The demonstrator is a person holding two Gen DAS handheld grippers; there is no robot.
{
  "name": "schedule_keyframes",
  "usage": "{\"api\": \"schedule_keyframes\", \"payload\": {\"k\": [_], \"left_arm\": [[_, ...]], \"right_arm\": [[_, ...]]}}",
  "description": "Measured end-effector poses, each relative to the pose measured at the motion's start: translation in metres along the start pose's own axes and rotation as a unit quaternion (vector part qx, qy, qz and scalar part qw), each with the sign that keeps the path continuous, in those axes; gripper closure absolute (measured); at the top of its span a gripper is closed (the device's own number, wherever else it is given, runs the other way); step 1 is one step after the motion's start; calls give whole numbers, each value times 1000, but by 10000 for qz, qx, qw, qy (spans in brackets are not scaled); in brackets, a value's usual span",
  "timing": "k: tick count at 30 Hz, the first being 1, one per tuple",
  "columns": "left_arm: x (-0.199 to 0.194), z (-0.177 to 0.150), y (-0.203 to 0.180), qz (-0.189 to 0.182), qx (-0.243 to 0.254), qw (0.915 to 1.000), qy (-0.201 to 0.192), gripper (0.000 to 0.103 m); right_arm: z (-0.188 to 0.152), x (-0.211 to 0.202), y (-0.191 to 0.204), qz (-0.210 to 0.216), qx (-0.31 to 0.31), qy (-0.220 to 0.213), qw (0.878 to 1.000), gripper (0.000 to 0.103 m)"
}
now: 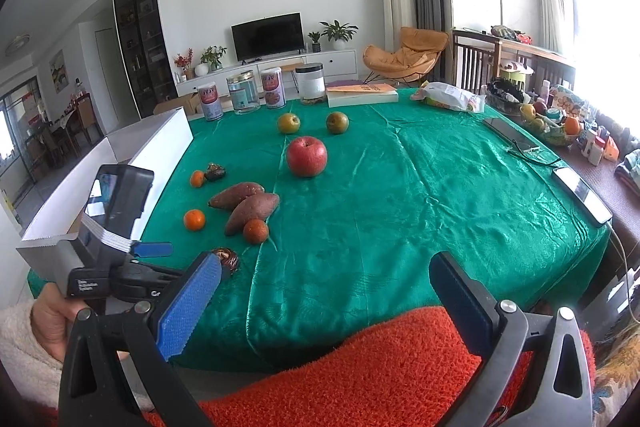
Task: Organize fruits
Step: 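Move the left gripper toward the dark round fruit on the cloth, then close the left gripper around the dark round fruit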
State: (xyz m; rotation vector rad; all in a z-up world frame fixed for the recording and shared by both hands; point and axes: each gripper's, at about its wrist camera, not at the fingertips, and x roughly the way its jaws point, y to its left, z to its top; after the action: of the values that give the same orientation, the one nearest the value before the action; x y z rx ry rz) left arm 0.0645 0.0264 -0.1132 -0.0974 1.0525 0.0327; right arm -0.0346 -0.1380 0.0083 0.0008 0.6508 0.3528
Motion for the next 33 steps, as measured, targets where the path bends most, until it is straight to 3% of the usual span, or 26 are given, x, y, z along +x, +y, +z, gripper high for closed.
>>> {"api": "schedule_keyframes", "payload": {"k": [4,11,16,20,25,28,33], "left_arm": [[16,1,-10,401,100,9991,-47,0],[16,-1,-4,335,122,9990,-267,0],[14,4,3,29,415,9991,33,1],[5,5,10,-749,369,9965,2,3],[3,3,-11,-775,755,9941,-89,5],[4,4,-15,-656,819,9944,-125,41],[5,6,-12,-679,816,9942,-164,44]], "right_arm": [[0,3,-1,23,14,51,10000,0],[-2,2,-3,40,49,36,10000,0],[-2,1,-6,42,139,38,9999,0],[-2,1,-6,38,137,36,9999,0],[-3,4,-5,46,122,79,9999,0],[-3,3,-4,20,104,71,9999,0],[-2,4,-6,4,145,71,9999,0]]}}
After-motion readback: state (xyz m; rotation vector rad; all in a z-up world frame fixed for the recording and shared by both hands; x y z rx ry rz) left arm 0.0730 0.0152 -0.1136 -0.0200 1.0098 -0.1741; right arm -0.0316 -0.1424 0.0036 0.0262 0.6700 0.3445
